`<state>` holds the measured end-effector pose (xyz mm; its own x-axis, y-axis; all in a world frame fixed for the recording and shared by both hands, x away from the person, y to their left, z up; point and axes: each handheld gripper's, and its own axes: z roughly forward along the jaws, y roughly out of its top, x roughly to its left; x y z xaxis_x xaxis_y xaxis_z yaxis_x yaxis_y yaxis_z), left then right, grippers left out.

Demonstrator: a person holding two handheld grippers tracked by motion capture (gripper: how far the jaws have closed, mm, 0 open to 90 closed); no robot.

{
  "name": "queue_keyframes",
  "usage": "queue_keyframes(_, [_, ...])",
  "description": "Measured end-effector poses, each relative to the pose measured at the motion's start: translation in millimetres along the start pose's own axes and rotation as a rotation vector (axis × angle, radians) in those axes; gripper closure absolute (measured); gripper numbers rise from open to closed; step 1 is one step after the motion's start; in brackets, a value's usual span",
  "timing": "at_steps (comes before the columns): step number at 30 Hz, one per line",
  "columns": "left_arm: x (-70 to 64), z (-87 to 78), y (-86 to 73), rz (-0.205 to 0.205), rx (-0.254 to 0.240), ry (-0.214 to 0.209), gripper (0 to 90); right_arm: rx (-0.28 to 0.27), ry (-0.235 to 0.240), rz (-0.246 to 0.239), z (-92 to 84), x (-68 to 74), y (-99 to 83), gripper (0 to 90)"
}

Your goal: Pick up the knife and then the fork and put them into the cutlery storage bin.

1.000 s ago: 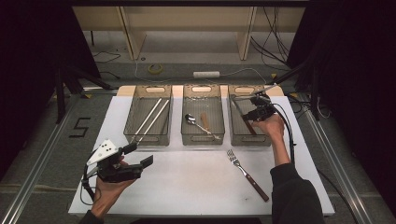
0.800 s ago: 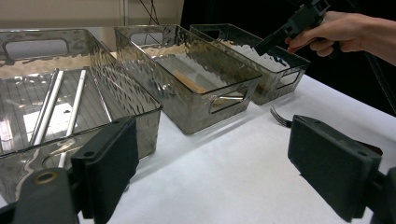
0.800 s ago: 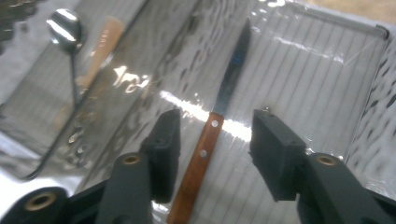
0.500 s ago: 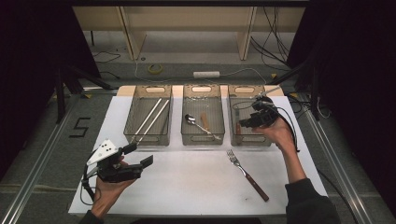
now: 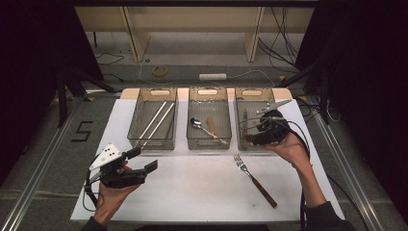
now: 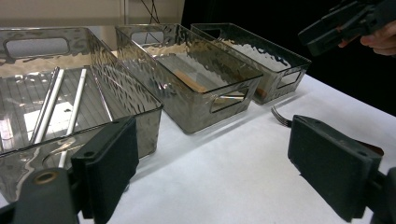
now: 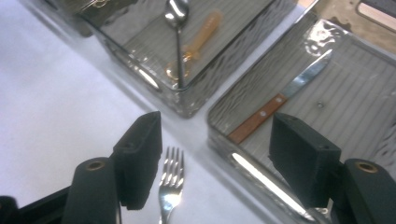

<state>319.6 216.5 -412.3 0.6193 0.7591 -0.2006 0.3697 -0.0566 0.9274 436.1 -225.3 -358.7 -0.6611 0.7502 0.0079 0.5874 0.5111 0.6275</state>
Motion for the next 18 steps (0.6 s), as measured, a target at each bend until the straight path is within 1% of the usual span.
queue_keyframes(5, [-0.3, 0.3, -0.1, 0.000, 0.002, -0.001, 16.0, -0.007, 0.019, -0.021, -0.9, 11.3, -8.8, 34.7])
queue_keyframes(7, [-0.6, -0.2, 0.0, 0.002, -0.001, -0.003, 16.0, 0.004, 0.028, -0.030, -1.6, 14.5, -11.2, 34.7])
queue_keyframes(9, [-0.4, -0.4, 0.0, 0.002, 0.000, -0.003, 16.0, -0.003, 0.027, -0.034, -3.6, 17.7, -13.9, 34.8])
queue_keyframes(16, [-1.5, -0.2, -0.2, 0.003, 0.001, -0.003, 16.0, 0.029, 0.047, -0.060, -4.1, 25.3, -21.6, 34.4])
queue_keyframes(18, [-1.2, -0.2, -0.1, 0.002, 0.000, -0.006, 16.0, 0.041, 0.057, -0.060, -3.0, 27.5, -24.3, 34.4])
